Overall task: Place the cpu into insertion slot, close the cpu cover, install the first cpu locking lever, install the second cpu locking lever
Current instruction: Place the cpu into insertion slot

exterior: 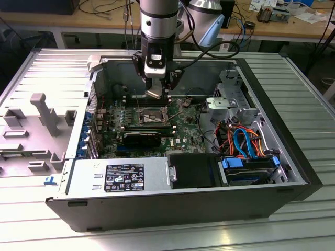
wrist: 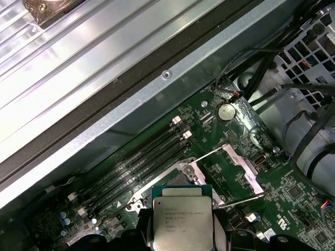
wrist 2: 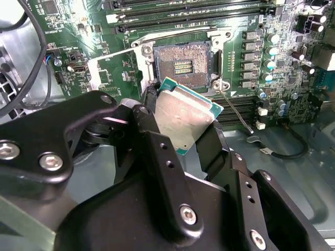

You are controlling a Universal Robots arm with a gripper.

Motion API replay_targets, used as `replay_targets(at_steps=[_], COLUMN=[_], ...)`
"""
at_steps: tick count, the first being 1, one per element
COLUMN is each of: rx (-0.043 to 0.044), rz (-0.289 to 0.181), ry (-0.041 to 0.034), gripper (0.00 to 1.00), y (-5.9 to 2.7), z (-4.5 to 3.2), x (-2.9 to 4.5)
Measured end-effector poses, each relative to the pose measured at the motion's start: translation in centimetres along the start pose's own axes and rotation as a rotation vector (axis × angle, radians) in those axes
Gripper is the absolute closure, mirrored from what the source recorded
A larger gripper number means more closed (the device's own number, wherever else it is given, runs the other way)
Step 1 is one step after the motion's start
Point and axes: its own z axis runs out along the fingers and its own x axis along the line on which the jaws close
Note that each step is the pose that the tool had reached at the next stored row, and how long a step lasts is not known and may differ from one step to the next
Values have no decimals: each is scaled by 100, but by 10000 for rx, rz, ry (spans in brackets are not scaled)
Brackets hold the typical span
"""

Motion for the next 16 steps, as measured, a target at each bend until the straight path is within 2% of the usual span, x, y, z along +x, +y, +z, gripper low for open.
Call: replay_targets(at_steps=[16], rx=[-13], rz=[782], ry=[-33], gripper=[45], y=[0], z=[3], x=[0])
